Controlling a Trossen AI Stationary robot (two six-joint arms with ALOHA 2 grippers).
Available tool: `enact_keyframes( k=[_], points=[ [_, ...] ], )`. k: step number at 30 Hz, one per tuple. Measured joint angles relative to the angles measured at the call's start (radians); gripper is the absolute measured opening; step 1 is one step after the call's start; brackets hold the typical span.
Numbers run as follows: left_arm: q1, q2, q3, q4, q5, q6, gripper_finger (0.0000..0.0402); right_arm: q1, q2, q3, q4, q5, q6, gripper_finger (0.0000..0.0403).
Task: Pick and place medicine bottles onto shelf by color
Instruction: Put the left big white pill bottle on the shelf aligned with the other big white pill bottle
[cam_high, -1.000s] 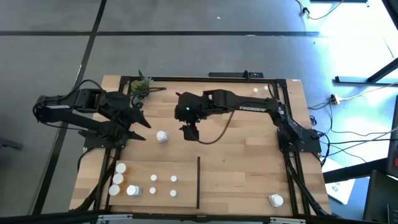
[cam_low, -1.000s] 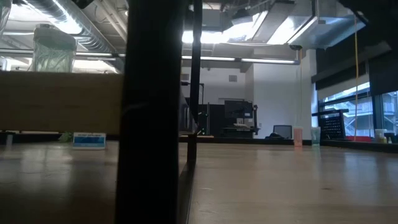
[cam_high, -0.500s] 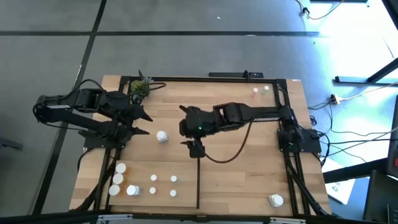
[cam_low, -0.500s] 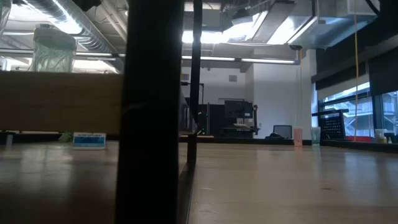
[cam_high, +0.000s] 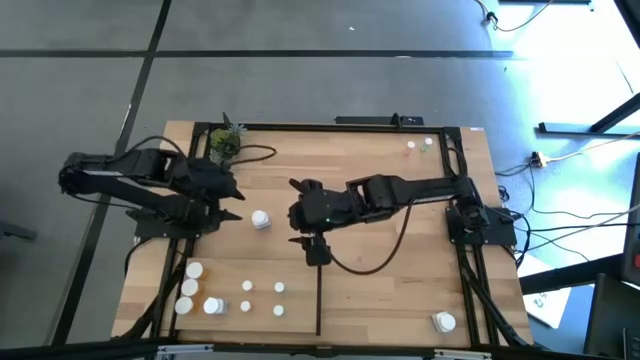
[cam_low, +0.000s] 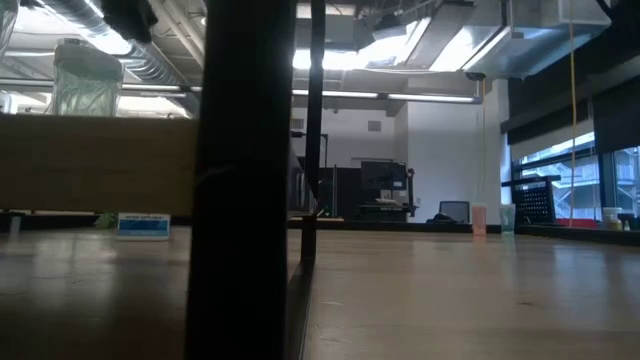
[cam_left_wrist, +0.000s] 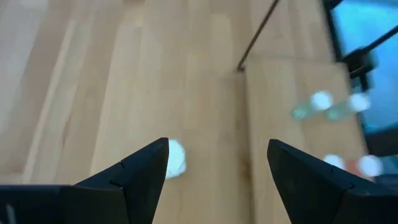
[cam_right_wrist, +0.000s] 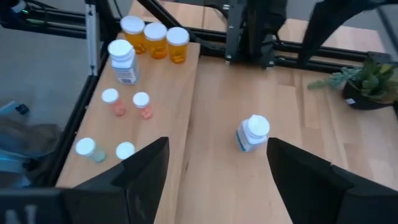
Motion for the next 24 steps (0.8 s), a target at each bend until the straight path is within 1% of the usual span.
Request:
enact_keyframes(
  k=[3, 12, 14, 21, 24],
  points=[
    [-0.015, 0.01, -0.07, 0.049, -0.024, -0.047, 0.0267, 0.006, 0.0, 0.0, -0.005, 0.018, 0.0, 0.0272],
    [-0.018, 0.013, -0.312, 0.239, -0.01, -0.136, 0.0267, 0.015, -0.042, 0.002, 0.001, 0.023, -0.003, 0.0272],
    [-0.018, 0.018, -0.344, 0.287, -0.024, -0.166, 0.0267, 0.015, -0.042, 0.002, 0.002, 0.025, -0.003, 0.0272],
    [-0.017, 0.019, -0.411, 0.311, -0.151, -0.239, 0.0267, 0.016, -0.042, 0.002, -0.003, 0.025, -0.004, 0.0272],
    [-0.017, 0.019, -0.45, 0.396, -0.154, -0.238, 0.0267, 0.016, -0.042, 0.002, -0.003, 0.025, -0.006, 0.0272]
  ],
)
